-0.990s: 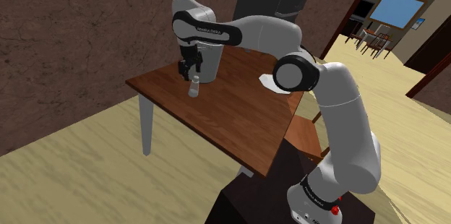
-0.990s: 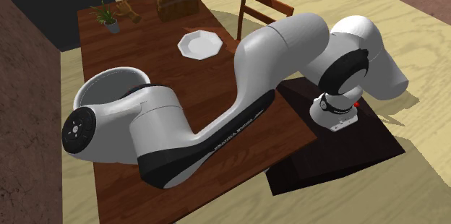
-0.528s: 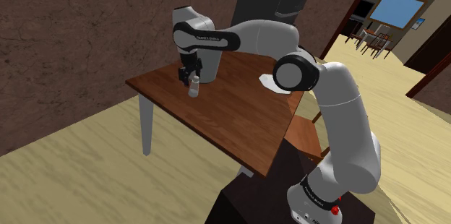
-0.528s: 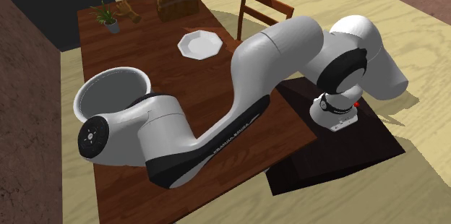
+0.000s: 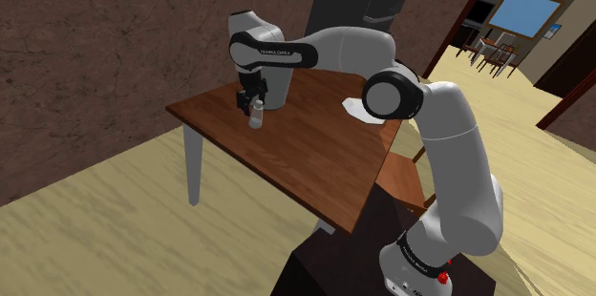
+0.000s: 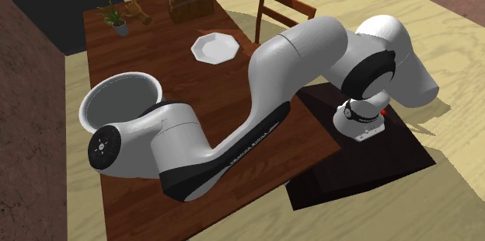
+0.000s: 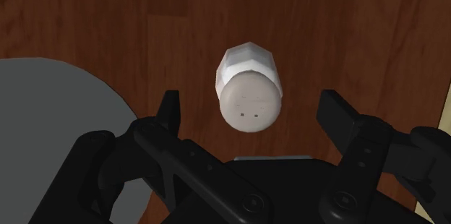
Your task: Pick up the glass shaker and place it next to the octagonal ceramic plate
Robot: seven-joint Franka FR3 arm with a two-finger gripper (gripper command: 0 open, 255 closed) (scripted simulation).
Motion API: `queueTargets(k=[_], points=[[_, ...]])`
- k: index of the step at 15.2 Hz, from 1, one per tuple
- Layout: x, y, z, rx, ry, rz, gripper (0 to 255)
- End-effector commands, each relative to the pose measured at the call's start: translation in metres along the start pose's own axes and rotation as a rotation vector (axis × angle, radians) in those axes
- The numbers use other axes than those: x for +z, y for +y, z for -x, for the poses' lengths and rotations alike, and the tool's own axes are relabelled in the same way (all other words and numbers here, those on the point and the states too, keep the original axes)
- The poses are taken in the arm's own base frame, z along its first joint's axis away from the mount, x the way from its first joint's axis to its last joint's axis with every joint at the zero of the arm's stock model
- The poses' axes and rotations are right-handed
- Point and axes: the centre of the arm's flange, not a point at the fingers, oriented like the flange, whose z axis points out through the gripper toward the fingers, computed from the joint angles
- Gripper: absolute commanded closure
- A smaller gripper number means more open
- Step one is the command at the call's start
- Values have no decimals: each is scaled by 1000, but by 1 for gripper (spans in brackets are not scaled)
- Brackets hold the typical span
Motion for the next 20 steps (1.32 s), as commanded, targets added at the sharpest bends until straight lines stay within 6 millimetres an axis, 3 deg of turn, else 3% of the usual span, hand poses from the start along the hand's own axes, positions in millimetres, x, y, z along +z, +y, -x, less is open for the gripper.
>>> queueTargets(k=[1,10,20], points=[[0,0,0,0,0,0,255],[0,0,0,0,0,0,255],[-51,6,13,0,0,0,255]])
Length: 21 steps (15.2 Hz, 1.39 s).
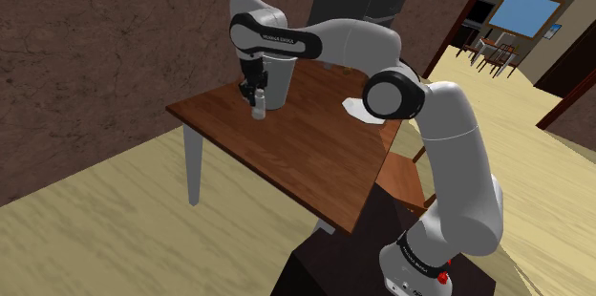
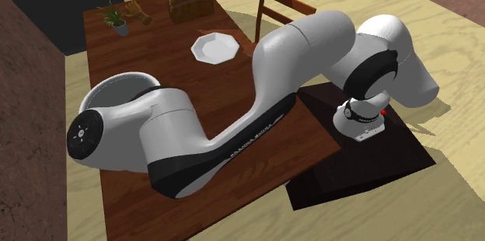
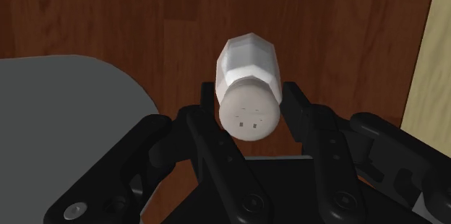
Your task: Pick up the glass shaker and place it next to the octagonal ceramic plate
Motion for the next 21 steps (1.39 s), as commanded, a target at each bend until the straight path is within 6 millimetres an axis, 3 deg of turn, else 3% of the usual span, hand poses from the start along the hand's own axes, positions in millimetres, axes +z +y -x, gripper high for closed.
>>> queueTargets(k=[1,6,21], points=[[-11,2,3,0,0,0,255],[-36,5,9,0,0,0,255],[-32,177,108,0,0,0,255]])
